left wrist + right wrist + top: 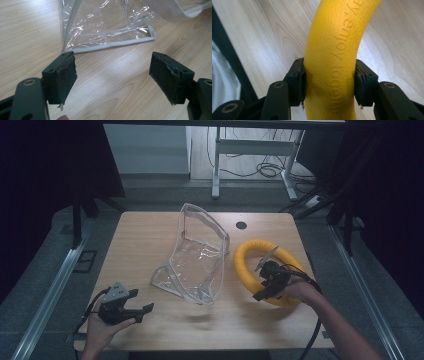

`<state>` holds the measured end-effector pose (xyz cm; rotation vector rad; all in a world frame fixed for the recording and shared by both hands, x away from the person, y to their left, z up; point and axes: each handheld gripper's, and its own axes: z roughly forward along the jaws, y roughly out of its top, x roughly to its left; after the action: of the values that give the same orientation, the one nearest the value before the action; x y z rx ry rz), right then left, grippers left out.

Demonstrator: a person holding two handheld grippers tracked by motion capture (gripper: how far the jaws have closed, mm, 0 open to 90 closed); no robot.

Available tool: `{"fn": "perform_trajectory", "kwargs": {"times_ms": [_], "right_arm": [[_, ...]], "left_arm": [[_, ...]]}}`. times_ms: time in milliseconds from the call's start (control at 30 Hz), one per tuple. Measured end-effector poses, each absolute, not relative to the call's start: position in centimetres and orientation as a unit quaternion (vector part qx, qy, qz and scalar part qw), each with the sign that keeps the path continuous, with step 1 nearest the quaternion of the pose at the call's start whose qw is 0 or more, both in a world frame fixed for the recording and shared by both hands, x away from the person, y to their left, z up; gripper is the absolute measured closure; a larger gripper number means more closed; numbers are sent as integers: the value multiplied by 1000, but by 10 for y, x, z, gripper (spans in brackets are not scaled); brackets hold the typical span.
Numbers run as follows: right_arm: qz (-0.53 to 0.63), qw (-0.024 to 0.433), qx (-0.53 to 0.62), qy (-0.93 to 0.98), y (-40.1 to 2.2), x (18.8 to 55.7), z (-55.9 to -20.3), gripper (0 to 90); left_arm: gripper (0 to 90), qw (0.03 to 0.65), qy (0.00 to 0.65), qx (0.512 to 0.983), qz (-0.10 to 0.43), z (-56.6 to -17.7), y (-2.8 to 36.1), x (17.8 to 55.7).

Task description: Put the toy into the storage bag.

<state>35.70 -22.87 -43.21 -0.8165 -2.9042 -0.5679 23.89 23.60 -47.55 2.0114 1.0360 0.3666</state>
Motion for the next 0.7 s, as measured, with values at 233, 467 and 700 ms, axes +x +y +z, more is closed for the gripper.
{"fn": "perform_trajectory", "kwargs": {"times_ms": [233, 467, 700], "right_arm": [[-225, 34, -274, -934, -239, 363, -413, 502], [-262, 21, -281, -923, -247, 366, -396, 502], [-292, 9, -288, -912, -256, 367, -377, 502]], "left_arm": [[219, 413, 413, 798, 148, -475, 237, 238], [220, 415, 414, 796, 149, -474, 238, 238], [221, 414, 414, 797, 149, -475, 237, 238]]}}
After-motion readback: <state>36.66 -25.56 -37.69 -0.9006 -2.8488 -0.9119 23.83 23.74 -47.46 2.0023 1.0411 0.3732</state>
